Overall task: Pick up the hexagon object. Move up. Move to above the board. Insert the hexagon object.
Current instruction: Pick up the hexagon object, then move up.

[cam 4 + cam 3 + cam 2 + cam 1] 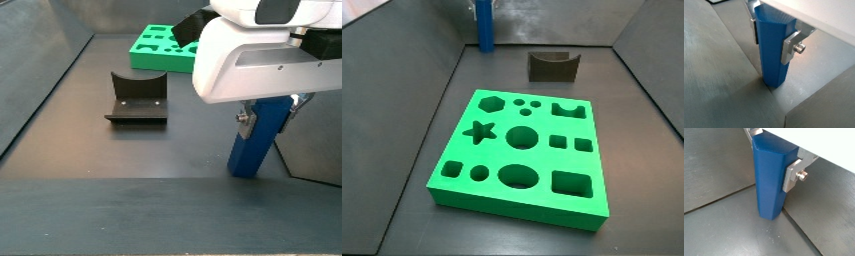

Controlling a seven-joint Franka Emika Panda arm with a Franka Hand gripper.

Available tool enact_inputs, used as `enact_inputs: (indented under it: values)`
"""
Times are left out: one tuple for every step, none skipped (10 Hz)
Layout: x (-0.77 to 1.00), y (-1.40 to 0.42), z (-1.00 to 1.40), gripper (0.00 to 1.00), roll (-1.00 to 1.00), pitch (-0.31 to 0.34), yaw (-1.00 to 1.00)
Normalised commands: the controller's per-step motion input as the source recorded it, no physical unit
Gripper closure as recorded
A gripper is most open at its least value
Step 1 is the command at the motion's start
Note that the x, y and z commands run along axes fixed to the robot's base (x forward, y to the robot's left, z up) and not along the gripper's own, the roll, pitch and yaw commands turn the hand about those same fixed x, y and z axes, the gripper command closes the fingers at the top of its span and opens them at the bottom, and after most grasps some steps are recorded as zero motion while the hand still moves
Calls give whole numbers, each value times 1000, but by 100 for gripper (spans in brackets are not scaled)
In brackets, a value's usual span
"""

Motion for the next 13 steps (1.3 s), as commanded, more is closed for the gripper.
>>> enact_inputs:
  values:
    - [0, 0, 0, 100, 0, 0, 0]
    - [0, 0, 0, 100, 0, 0, 0]
    - [0, 0, 0, 100, 0, 0, 0]
    - [0, 0, 0, 100, 0, 0, 0]
    - [0, 0, 0, 100, 0, 0, 0]
    - [0, 0, 0, 100, 0, 0, 0]
    - [0, 0, 0, 100, 0, 0, 0]
    - [0, 0, 0, 100, 0, 0, 0]
    - [0, 0, 0, 100, 0, 0, 0]
    - [0, 0, 0, 100, 0, 0, 0]
    - [0, 0, 833, 100, 0, 0, 0]
    - [-44, 75, 835, 100, 2, 12, -15]
    - [-58, 58, 771, 100, 0, 32, -23]
